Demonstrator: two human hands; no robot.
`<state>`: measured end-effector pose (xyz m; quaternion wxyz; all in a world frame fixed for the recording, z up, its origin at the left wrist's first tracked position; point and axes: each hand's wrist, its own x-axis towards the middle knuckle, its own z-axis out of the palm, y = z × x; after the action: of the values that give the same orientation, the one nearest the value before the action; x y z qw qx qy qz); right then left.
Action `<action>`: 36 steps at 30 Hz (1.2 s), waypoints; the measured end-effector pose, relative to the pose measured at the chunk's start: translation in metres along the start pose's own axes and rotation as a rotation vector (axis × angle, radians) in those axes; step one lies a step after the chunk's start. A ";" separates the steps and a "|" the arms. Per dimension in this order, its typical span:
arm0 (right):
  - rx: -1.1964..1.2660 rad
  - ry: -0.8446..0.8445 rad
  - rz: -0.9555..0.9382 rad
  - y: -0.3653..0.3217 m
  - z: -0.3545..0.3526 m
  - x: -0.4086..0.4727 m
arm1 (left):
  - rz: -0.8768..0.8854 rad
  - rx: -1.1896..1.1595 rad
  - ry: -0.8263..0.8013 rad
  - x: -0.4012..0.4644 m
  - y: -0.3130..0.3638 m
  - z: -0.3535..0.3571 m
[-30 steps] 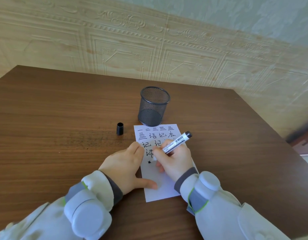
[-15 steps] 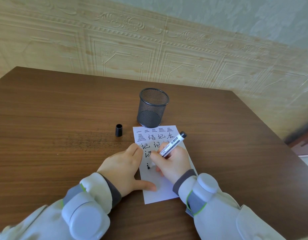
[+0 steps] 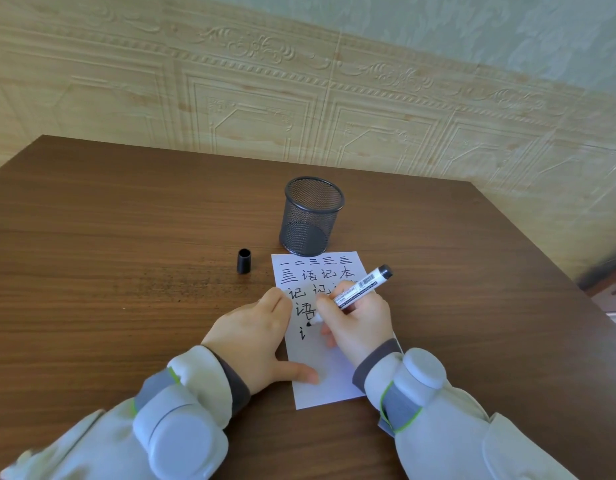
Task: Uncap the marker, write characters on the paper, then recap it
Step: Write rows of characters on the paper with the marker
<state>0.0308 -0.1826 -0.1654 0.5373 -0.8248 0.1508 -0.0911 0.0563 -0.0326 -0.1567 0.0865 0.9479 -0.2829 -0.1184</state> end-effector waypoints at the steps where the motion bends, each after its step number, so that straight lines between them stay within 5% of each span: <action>1: -0.015 -0.005 0.000 0.000 0.001 0.000 | 0.002 0.002 0.001 0.000 0.000 0.000; 36: -0.090 -0.039 -0.039 0.005 0.001 0.000 | 0.010 -0.018 0.019 0.001 0.001 0.002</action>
<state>0.0300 -0.1836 -0.1705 0.5004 -0.8526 0.1283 -0.0786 0.0557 -0.0339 -0.1588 0.0983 0.9467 -0.2855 -0.1118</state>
